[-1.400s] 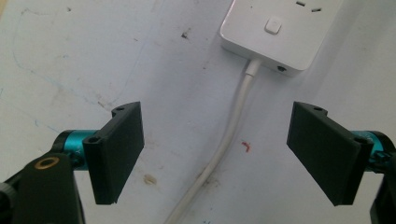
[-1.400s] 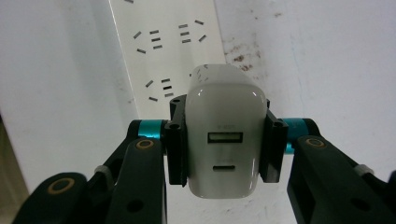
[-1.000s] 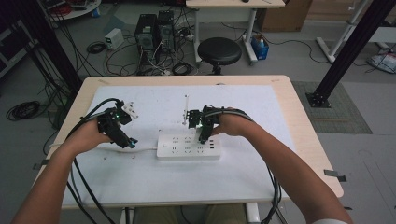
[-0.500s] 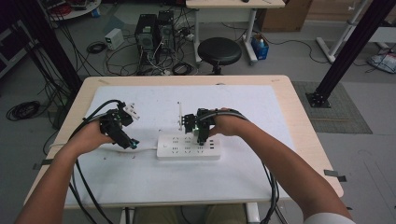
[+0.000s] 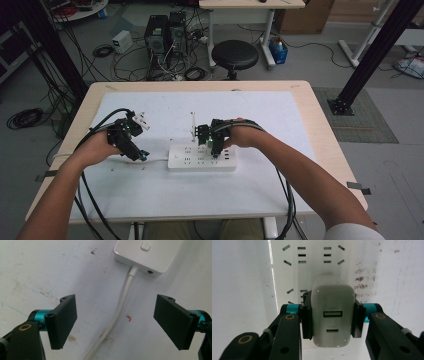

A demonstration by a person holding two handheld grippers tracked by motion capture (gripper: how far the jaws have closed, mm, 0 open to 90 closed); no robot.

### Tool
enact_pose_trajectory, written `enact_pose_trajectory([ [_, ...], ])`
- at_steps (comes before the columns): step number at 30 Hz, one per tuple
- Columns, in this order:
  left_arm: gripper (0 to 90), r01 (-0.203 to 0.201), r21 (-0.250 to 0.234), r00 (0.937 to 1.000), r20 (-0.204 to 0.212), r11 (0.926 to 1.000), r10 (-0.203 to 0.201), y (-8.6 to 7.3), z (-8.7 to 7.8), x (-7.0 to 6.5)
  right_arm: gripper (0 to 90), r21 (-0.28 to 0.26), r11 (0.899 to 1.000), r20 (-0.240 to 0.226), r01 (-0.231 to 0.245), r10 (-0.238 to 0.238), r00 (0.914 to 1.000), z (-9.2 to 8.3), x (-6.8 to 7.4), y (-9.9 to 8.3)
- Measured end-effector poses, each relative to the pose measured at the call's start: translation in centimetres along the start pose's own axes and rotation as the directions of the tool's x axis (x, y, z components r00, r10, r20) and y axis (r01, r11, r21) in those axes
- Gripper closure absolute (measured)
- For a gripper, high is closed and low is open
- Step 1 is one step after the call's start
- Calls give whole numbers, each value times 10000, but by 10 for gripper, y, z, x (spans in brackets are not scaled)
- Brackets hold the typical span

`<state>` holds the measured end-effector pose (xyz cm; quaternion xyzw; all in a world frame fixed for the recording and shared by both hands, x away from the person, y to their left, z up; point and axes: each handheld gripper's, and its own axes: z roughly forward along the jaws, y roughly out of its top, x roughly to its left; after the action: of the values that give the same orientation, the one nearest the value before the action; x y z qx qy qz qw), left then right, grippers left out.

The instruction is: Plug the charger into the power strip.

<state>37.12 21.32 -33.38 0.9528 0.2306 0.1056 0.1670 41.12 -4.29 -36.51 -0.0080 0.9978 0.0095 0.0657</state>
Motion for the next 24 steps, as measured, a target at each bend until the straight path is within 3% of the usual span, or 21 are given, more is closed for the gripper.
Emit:
enact_pose_trajectory([
  [5, 189, 130, -211, 9999, 9, 9997, -130, 1, 1, 0, 626, 98, 9998, -443, -171, 175, 9989, 1, -8, 2],
  [12, 189, 81, -240, 9999, 76, 9997, -80, 2, 2, 0, 627, 912, 9958, -604, -63, 119, 9981, 3, -10, 14],
  [22, 189, 146, -371, 9998, 135, 9992, -141, -2, 4, 4, 626, -36, 9974, -691, -715, 711, 9951, 5, -10, 1],
  [24, 189, 133, -254, 9998, 144, 9996, -129, -2, 6, 6, 625, -301, 9961, -916, -832, 802, 9926, 7, -12, -2],
])
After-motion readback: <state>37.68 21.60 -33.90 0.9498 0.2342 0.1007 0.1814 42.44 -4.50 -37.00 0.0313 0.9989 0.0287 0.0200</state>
